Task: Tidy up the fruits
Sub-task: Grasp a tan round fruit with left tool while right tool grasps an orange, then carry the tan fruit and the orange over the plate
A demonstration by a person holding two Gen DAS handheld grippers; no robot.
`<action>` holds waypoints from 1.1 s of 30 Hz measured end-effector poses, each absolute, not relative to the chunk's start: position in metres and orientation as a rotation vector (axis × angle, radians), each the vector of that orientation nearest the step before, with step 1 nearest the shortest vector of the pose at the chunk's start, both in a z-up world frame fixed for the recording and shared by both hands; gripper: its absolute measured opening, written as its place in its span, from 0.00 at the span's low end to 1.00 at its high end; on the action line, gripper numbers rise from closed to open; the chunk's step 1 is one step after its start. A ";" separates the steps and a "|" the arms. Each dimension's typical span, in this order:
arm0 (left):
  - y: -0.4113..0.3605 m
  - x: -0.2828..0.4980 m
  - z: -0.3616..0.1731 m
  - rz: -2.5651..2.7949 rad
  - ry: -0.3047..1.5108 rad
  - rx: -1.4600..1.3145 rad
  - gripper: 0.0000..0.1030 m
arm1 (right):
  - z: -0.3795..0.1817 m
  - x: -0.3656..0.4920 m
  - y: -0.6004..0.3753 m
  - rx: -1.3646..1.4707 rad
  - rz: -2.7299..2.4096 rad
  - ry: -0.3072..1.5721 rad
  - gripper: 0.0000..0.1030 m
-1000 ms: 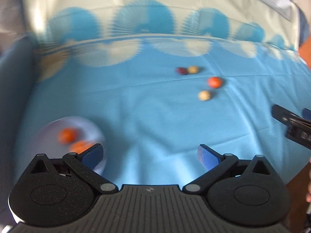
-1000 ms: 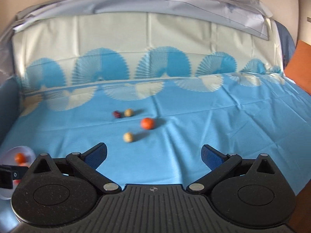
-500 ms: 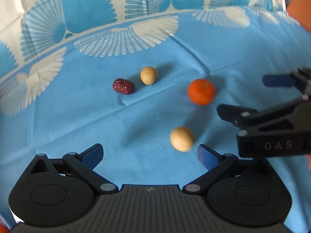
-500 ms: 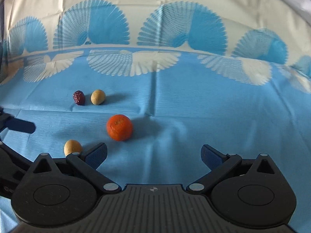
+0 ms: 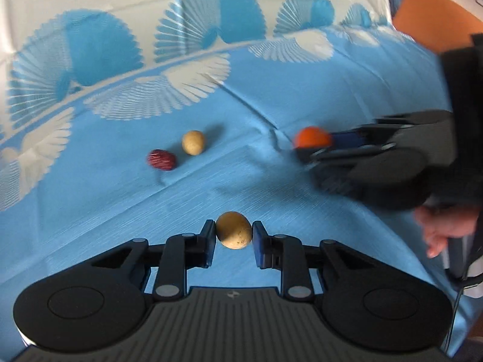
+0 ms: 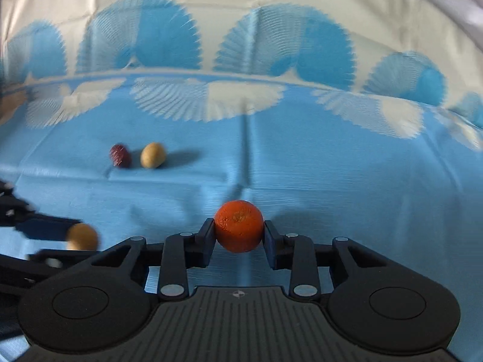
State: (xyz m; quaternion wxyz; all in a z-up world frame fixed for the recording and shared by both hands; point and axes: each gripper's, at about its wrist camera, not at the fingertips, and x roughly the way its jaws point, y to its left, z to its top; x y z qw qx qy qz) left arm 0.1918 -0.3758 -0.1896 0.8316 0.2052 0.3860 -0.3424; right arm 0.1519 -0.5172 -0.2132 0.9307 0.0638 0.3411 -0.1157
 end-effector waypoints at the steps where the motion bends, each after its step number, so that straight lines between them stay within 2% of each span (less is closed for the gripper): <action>1: -0.367 0.187 -0.181 -0.711 0.824 0.419 0.27 | -0.205 0.143 -0.520 0.157 -0.256 0.683 0.34; 7: -0.289 0.144 -0.115 -0.587 0.846 0.341 0.27 | -0.133 0.075 -0.490 0.206 -0.268 0.553 0.34; 15: -0.169 0.060 -0.035 -0.417 0.850 0.290 0.27 | -0.045 -0.003 -0.375 0.274 -0.015 0.463 0.34; 20: -0.102 0.011 -0.017 -0.316 0.870 0.240 0.27 | -0.026 -0.045 -0.297 0.294 0.149 0.524 0.34; 27: -0.034 -0.048 -0.001 -0.226 0.849 0.156 0.27 | -0.029 -0.103 -0.209 0.183 0.297 0.638 0.34; 33: -0.008 -0.083 -0.005 -0.217 0.855 0.105 0.27 | -0.019 -0.136 -0.174 0.065 0.310 0.614 0.34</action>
